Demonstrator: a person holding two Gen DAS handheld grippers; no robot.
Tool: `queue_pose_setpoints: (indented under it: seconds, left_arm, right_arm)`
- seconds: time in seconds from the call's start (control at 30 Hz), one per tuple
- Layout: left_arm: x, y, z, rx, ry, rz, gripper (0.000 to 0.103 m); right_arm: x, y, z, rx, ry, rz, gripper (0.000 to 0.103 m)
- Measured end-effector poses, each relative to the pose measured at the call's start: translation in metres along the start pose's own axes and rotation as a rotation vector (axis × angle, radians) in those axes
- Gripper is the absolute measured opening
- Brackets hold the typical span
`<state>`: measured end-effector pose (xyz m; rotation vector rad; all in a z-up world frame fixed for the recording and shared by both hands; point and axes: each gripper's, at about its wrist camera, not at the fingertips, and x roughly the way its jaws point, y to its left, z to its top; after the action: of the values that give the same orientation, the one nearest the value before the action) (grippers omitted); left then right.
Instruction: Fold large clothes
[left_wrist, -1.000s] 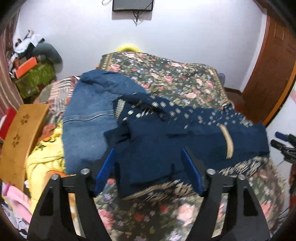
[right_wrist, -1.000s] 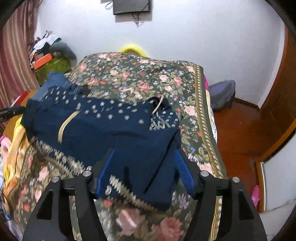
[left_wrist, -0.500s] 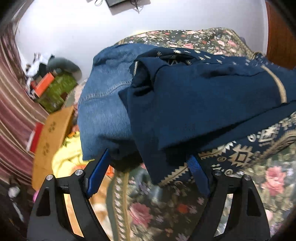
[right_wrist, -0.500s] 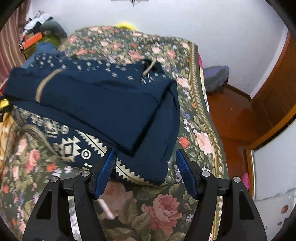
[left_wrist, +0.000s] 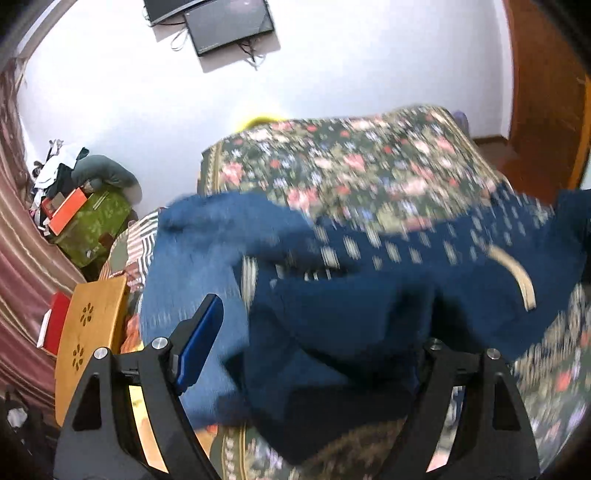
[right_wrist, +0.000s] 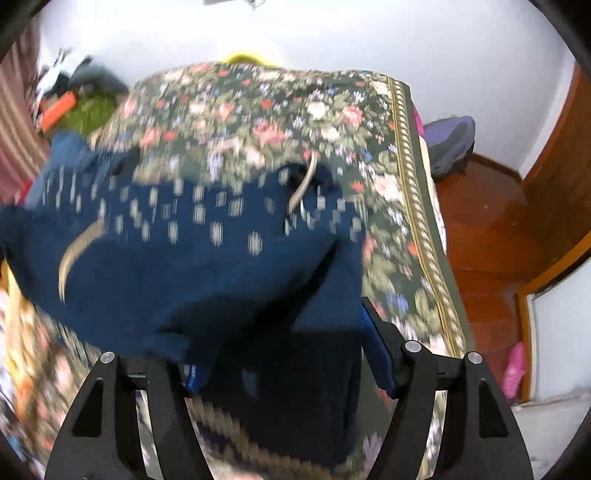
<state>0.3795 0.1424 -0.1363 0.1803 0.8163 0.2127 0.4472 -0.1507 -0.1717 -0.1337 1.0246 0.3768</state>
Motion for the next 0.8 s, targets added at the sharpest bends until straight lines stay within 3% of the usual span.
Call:
queue_pose_setpoints:
  seconds: [0.1, 0.2, 0.27, 0.43, 0.8]
  left_arm:
    - [0.021, 0.020, 0.030, -0.121, 0.024, 0.024, 0.082]
    - [0.027, 0.046, 0.038, -0.275, 0.019, 0.051, 0.082]
    - [0.024, 0.059, 0.032, -0.355, 0.010, 0.006, 0.082]
    - [0.013, 0.070, 0.005, -0.395, 0.026, -0.046, 0.082]
    - [-0.032, 0.076, -0.090, -0.453, 0.047, -0.165, 0.082]
  right_arm:
    - [-0.004, -0.008, 0.030, 0.084, -0.069, -0.030, 0.066]
    - [-0.016, -0.014, 0.044, 0.154, -0.129, -0.025, 0.066]
    - [-0.023, -0.014, 0.043, 0.166, -0.144, 0.015, 0.066]
    - [-0.032, -0.004, 0.028, 0.120, -0.127, 0.026, 0.066]
    - [-0.053, 0.032, -0.017, -0.001, -0.073, 0.087, 0.066]
